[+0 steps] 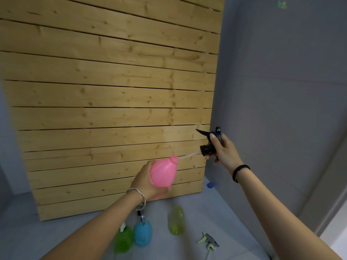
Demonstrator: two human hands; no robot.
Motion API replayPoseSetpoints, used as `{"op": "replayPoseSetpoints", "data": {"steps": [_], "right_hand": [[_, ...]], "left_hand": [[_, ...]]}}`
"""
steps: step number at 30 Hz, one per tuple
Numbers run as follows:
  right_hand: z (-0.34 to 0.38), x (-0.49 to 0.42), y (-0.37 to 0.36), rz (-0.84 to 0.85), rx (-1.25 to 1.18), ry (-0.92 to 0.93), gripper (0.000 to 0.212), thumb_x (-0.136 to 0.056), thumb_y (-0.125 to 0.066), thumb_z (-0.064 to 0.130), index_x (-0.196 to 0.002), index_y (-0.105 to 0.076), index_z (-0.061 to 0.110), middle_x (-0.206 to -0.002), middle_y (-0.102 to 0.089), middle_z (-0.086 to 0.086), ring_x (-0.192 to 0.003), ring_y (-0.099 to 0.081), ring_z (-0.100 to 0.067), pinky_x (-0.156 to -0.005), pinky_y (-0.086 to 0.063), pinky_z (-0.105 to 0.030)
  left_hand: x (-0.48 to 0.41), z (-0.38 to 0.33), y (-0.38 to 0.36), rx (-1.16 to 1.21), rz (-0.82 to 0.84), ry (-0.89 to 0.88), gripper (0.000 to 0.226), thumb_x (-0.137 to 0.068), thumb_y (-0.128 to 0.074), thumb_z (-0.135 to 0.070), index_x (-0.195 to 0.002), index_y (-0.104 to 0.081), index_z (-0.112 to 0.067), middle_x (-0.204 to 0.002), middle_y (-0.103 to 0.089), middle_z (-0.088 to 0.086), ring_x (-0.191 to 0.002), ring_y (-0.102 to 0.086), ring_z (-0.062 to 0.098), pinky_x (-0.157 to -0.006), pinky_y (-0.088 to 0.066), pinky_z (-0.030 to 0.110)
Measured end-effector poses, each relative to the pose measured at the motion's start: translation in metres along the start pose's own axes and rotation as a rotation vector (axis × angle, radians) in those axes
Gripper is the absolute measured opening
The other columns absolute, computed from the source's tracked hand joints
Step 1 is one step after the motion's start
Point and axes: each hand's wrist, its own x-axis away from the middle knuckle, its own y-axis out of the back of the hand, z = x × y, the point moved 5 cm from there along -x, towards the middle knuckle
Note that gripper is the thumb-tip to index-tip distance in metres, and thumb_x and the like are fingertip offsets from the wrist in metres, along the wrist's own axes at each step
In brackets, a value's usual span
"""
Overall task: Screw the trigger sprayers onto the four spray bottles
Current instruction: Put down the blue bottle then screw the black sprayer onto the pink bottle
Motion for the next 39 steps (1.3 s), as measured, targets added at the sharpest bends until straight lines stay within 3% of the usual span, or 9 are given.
{"op": "replayPoseSetpoints", "data": {"steps": [3,10,14,20,24,29,33,36,39], "right_hand": [[0.0,0.001,-0.016,0.099,0.061,0.021,0.027,-0.095,-0.047,0.036,-0.11,-0.053,0.014,-0.085,-0.066,-0.01,-0.048,-0.061,-0.015,-0.034,-0.04,-0.019],[-0.001,0.003,-0.037,0.209,0.106,0.035,0.027,-0.08,-0.072,0.025,-0.102,-0.061,0.016,-0.082,-0.068,-0.002,-0.06,-0.061,-0.011,-0.049,-0.048,-0.019],[-0.003,0.006,-0.045,0.321,-0.051,-0.023,0.036,-0.072,-0.078,0.014,-0.107,-0.067,0.012,-0.095,-0.072,0.003,-0.078,-0.064,-0.005,-0.062,-0.051,-0.02],[-0.003,0.006,-0.053,0.27,-0.113,-0.016,0.029,-0.078,-0.073,0.022,-0.106,-0.07,0.017,-0.109,-0.072,0.002,-0.106,-0.063,-0.008,-0.088,-0.045,-0.019],[0.005,0.007,-0.052,0.334,0.028,0.068,0.022,-0.081,-0.07,0.026,-0.102,-0.071,0.019,-0.099,-0.073,0.007,-0.095,-0.066,-0.002,-0.08,-0.05,-0.012],[0.005,0.005,-0.052,0.294,-0.022,0.06,0.025,-0.079,-0.072,0.028,-0.101,-0.072,0.016,-0.098,-0.073,0.007,-0.09,-0.067,0.001,-0.072,-0.048,-0.007],[0.009,0.003,-0.05,0.308,0.008,0.083,0.025,-0.075,-0.075,0.03,-0.096,-0.072,0.017,-0.092,-0.074,0.007,-0.089,-0.067,-0.003,-0.073,-0.05,-0.01],[0.006,0.0,-0.052,0.202,-0.017,0.069,0.029,-0.071,-0.078,0.03,-0.094,-0.07,0.013,-0.081,-0.067,0.006,-0.08,-0.064,-0.008,-0.072,-0.049,-0.017],[0.002,-0.001,-0.055,0.141,-0.045,0.033,0.041,-0.073,-0.077,0.03,-0.1,-0.061,0.005,-0.086,-0.058,0.0,-0.083,-0.056,-0.012,-0.075,-0.048,-0.021]], "left_hand": [[0.003,-0.01,-0.009,-0.028,0.048,-0.042,0.095,-0.041,-0.088,-0.031,-0.123,-0.04,-0.036,-0.12,-0.05,-0.007,-0.104,-0.056,0.019,-0.082,-0.056,0.04],[0.007,-0.027,-0.023,0.005,0.096,-0.069,0.097,-0.039,-0.085,-0.04,-0.124,-0.038,-0.039,-0.123,-0.048,-0.008,-0.108,-0.054,0.019,-0.084,-0.055,0.043],[0.007,-0.029,-0.019,0.108,0.056,-0.04,0.094,-0.035,-0.083,-0.042,-0.118,-0.039,-0.043,-0.119,-0.05,-0.009,-0.104,-0.055,0.018,-0.08,-0.056,0.038],[0.007,-0.04,-0.018,0.198,0.086,-0.044,0.081,-0.035,-0.082,-0.048,-0.103,-0.037,-0.056,-0.11,-0.05,-0.019,-0.097,-0.055,0.009,-0.065,-0.048,0.022],[0.006,-0.037,-0.018,0.216,0.146,-0.041,0.084,-0.04,-0.084,-0.043,-0.111,-0.039,-0.05,-0.114,-0.052,-0.012,-0.1,-0.056,0.013,-0.069,-0.05,0.023],[0.009,-0.041,-0.022,0.316,0.195,-0.015,0.081,-0.037,-0.081,-0.046,-0.107,-0.041,-0.051,-0.113,-0.055,-0.014,-0.1,-0.056,0.007,-0.069,-0.051,0.021],[0.007,-0.043,-0.022,0.327,0.208,-0.019,0.084,-0.038,-0.083,-0.045,-0.11,-0.041,-0.049,-0.113,-0.055,-0.015,-0.101,-0.056,0.007,-0.07,-0.051,0.021],[0.006,-0.043,-0.023,0.323,0.186,-0.021,0.079,-0.04,-0.085,-0.043,-0.106,-0.042,-0.051,-0.111,-0.054,-0.016,-0.099,-0.055,0.004,-0.068,-0.05,0.02],[0.003,-0.044,-0.025,0.334,0.168,-0.022,0.074,-0.047,-0.087,-0.038,-0.104,-0.041,-0.053,-0.11,-0.054,-0.015,-0.098,-0.055,0.005,-0.068,-0.049,0.021]]}}
